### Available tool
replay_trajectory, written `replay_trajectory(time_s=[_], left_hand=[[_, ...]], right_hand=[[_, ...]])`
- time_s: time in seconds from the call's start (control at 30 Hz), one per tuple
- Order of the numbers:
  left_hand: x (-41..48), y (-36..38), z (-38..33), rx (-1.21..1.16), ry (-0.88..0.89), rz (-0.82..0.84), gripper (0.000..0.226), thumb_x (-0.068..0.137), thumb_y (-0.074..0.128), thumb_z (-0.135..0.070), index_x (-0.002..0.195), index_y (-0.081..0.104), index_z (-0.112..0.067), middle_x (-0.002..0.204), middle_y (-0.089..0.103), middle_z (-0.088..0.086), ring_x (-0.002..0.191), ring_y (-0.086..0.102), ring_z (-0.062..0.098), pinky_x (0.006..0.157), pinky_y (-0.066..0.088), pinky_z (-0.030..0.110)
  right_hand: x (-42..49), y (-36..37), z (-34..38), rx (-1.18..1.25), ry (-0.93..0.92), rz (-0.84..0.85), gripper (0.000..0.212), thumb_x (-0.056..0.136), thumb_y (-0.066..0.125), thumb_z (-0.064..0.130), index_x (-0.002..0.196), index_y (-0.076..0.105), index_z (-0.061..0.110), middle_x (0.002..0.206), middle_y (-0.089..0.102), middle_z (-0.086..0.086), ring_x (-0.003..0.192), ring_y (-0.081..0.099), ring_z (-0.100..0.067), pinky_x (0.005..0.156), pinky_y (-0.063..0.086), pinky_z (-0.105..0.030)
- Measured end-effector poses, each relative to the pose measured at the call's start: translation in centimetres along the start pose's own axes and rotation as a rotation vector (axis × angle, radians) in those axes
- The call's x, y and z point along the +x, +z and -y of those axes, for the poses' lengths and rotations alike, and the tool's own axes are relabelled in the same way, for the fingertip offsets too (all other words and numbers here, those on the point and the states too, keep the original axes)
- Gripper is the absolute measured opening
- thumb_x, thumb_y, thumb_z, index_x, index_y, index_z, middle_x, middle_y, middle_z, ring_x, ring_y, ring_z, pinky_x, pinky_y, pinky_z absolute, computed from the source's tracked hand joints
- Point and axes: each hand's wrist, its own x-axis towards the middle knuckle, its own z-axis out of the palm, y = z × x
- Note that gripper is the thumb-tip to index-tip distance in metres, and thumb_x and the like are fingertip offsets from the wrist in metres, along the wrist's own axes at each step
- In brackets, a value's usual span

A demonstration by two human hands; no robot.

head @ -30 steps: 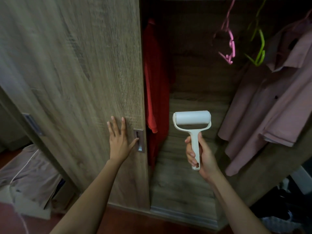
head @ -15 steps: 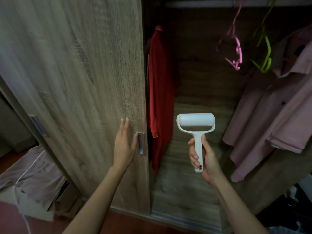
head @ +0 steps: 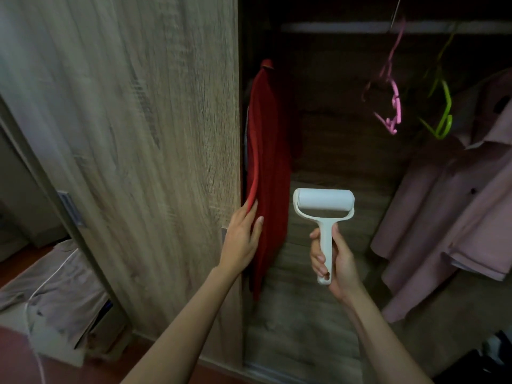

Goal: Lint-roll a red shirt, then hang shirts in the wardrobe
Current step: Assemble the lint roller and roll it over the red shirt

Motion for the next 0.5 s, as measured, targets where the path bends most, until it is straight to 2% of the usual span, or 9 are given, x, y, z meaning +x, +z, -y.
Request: replay_trajectory(time_s=[0.07,0.13,0.2,0.27,0.33,0.4,0.5], left_hand=[[0.1,-0.8,-0.6,-0.007,0.021,-0.112,0.044,0.098,0.052,-0.022,0.140,0.051,-0.007,0.137,0.055,0.004,0.124,0.049,0.011,0.107,0.043,0.033],[0.3,-2.2,-1.4,-0.012,0.046,-0.264,0.037,0.093,0.060,-0.014,0.129,0.062,-0.005,0.126,0.061,-0.001,0.115,0.060,0.011,0.101,0.047,0.024],[0.7,-4.2,-2.5,-0.066,0.034,-0.385,0.033,0.088,0.065,-0.002,0.121,0.066,-0.006,0.118,0.065,-0.007,0.107,0.063,-0.001,0.098,0.047,0.014],[1.4,-6.8,-3.3,-0.119,-0.014,-0.435,0.038,0.087,0.066,0.004,0.121,0.064,-0.012,0.109,0.068,-0.024,0.099,0.063,-0.013,0.092,0.048,0.009],[1.8,-9.5,-3.5,-0.107,-0.037,-0.447,0.040,0.087,0.066,0.006,0.121,0.063,-0.015,0.095,0.063,-0.043,0.092,0.062,-0.018,0.089,0.046,0.005],[1.9,-11.8,-3.8,-0.106,-0.047,-0.466,0.041,0.087,0.064,0.007,0.121,0.062,-0.016,0.092,0.062,-0.045,0.089,0.060,-0.019,0.089,0.046,0.006],[1.5,-14.6,-4.8,-0.196,-0.089,-0.509,0.038,0.090,0.062,0.004,0.118,0.064,-0.022,0.097,0.063,-0.040,0.092,0.061,-0.016,0.091,0.047,0.008]], right_hand=[[0.9,0.1,0.2,0.002,0.013,0.028,0.046,0.097,0.029,0.045,0.087,0.053,0.006,0.046,0.035,-0.001,0.028,0.029,-0.008,0.032,0.016,-0.018],[2.0,0.4,0.3,0.014,0.031,0.069,0.047,0.097,0.029,0.044,0.087,0.054,0.006,0.046,0.035,-0.001,0.028,0.029,-0.008,0.032,0.015,-0.019],[3.2,1.1,0.5,0.030,0.049,0.121,0.047,0.096,0.030,0.046,0.088,0.055,0.007,0.047,0.035,-0.001,0.028,0.030,-0.007,0.031,0.017,-0.018],[4.3,2.2,0.8,0.043,0.070,0.184,0.046,0.095,0.031,0.046,0.090,0.056,0.008,0.047,0.035,-0.001,0.028,0.030,-0.007,0.030,0.017,-0.018],[5.3,3.5,1.0,0.039,0.088,0.254,0.047,0.096,0.029,0.046,0.093,0.056,0.008,0.048,0.034,-0.001,0.029,0.029,-0.007,0.033,0.013,-0.021],[6.2,4.7,1.0,0.027,0.108,0.313,0.047,0.097,0.028,0.047,0.095,0.056,0.009,0.048,0.033,0.000,0.030,0.029,-0.007,0.034,0.012,-0.022],[7.6,6.6,0.4,0.014,0.142,0.377,0.050,0.096,0.028,0.051,0.091,0.058,0.011,0.046,0.033,0.000,0.028,0.029,-0.007,0.032,0.012,-0.019]])
